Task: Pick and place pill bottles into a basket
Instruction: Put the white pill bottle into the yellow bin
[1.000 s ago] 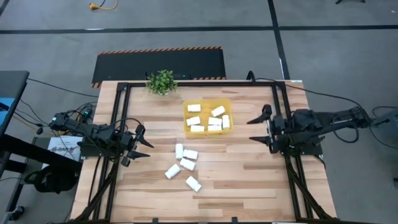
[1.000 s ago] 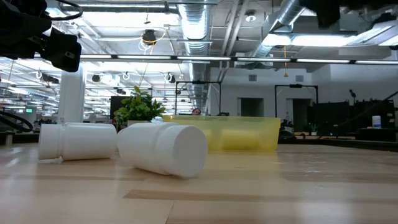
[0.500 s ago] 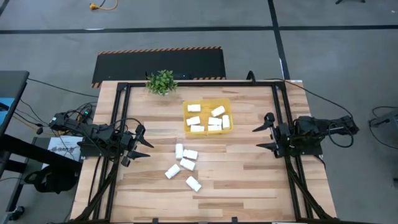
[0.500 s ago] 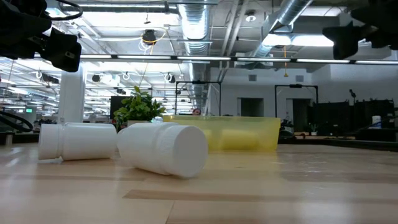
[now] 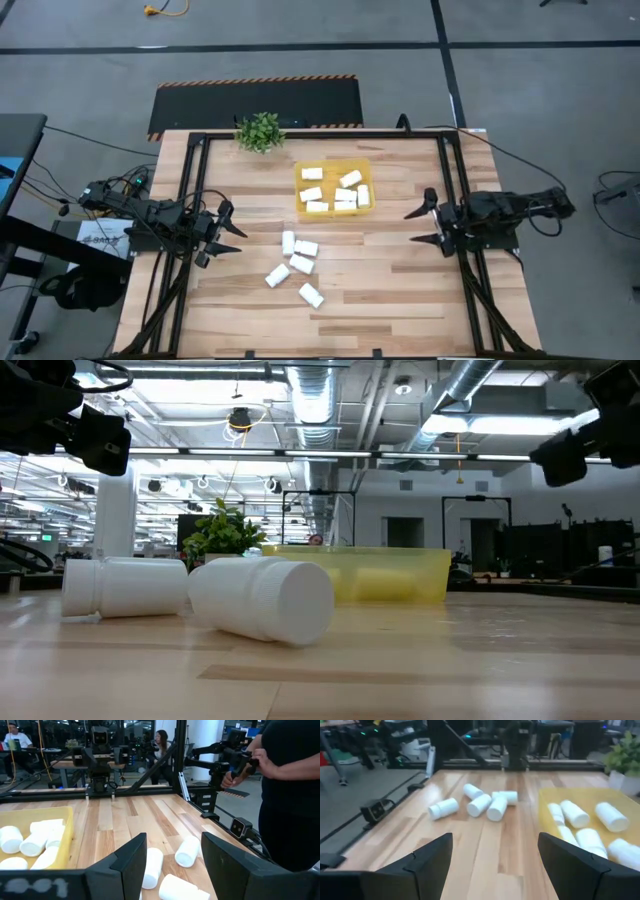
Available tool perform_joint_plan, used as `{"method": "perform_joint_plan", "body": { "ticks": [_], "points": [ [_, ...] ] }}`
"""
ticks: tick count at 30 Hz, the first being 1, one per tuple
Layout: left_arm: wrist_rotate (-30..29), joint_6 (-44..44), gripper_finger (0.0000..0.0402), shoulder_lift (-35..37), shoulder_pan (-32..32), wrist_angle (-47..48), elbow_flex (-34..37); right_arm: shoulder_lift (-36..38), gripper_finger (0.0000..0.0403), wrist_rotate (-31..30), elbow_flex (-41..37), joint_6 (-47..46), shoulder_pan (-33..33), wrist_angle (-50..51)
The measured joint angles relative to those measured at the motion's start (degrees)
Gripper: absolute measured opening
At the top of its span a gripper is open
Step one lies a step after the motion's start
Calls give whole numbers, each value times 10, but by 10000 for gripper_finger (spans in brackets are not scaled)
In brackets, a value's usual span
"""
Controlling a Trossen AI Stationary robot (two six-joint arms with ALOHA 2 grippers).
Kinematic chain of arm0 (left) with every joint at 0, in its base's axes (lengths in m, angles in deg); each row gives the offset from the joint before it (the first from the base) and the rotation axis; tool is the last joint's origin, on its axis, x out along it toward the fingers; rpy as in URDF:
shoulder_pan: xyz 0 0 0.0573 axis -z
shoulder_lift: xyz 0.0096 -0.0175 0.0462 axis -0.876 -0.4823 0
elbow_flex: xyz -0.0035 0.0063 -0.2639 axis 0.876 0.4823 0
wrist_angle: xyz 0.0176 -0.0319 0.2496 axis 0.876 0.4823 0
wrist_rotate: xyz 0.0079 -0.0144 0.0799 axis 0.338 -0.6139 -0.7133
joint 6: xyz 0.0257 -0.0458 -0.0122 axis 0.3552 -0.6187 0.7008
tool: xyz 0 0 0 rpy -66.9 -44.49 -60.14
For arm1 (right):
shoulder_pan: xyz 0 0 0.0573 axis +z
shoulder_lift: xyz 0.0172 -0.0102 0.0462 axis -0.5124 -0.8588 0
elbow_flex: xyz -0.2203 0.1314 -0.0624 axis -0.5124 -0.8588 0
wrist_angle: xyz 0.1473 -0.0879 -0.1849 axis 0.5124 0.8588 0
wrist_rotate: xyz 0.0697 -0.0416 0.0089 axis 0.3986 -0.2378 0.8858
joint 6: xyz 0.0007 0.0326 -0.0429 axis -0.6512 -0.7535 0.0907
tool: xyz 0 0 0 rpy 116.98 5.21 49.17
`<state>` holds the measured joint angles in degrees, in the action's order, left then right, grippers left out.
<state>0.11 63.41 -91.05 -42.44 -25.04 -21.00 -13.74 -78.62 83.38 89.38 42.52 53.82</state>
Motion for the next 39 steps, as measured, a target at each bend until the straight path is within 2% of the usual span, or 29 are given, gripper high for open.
{"method": "perform_joint_plan", "body": {
  "ticks": [4,14,39],
  "points": [
    [0,0,177,0,0,0,0,-1,286,16,-30,-11,-18,-36],
    [0,0,177,0,0,0,0,-5,286,36,-32,-11,-54,-45],
    [0,0,177,0,0,0,0,-5,286,44,-32,-11,-53,-44]
  ]
}}
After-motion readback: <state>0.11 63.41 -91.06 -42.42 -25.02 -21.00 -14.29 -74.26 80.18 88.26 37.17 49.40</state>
